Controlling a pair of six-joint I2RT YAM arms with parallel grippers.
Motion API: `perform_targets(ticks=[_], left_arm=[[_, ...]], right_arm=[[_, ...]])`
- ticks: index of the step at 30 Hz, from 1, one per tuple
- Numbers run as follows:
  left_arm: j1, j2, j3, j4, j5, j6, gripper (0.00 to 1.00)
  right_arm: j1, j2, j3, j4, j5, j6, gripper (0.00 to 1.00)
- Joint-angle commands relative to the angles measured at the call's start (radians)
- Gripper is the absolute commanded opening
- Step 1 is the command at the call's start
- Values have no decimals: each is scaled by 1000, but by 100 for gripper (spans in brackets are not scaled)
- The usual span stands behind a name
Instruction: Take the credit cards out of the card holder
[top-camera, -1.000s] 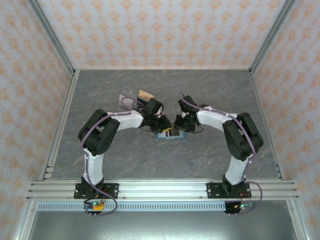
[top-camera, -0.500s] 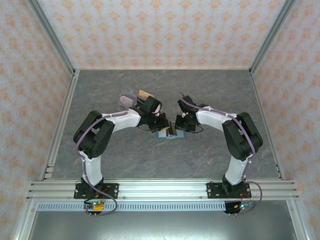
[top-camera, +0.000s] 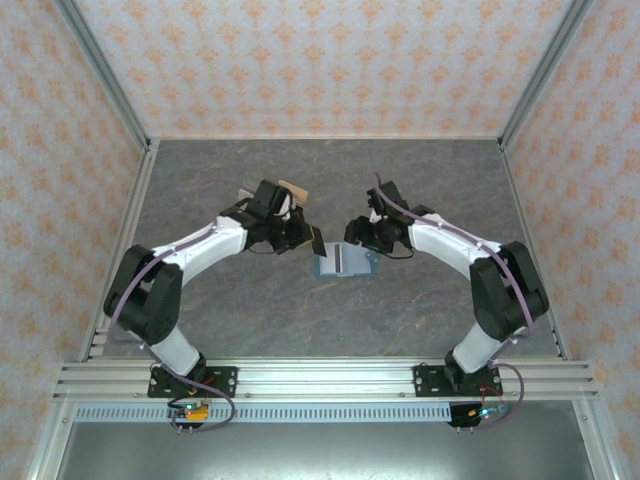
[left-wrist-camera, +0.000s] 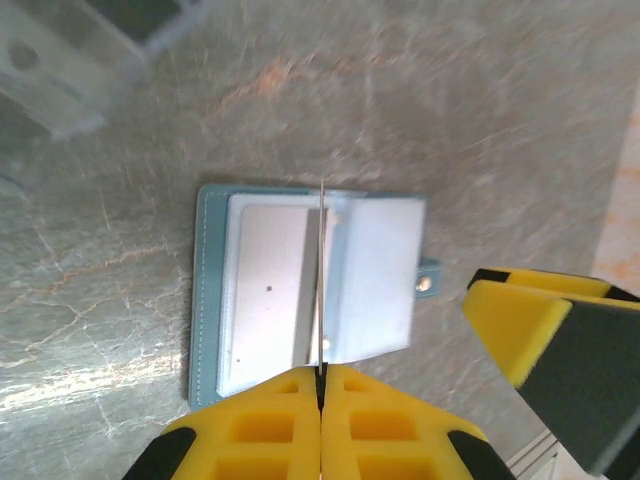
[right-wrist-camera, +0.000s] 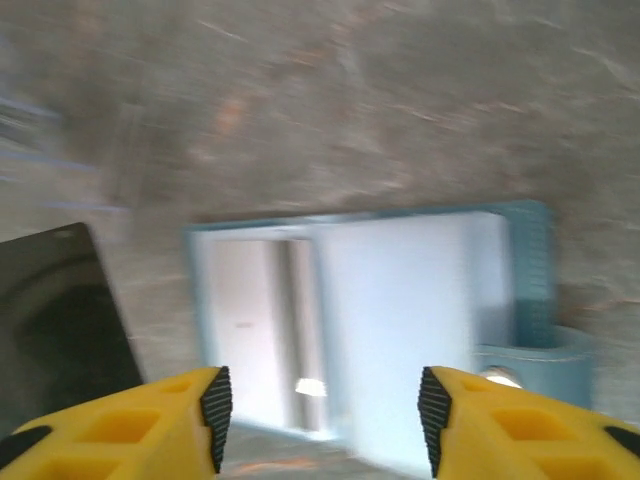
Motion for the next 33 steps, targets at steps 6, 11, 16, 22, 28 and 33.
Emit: perform_targets(ticks=[6,11,16,22,28,33], left_arm=[[93,-170,-53,102,38,-48,6],[117,-184,-77,213,76,-114,6],[154,-195,-115,332,134,-199,5],[192,-214,-132,386,199,-256,5],[216,-217,-136,389,228,-271,5],[225,-232,-148,386,232,-273,5]], right_arm=[[-1,30,51,379,-393,237,71],[13,70,64,567,-478,387,73],[27,121,61,737,-510,530,72],[29,152,73,830,-520,618,68],[37,171,35,1049,-552,763,57],[39,151,19,1062,-548,778,40]])
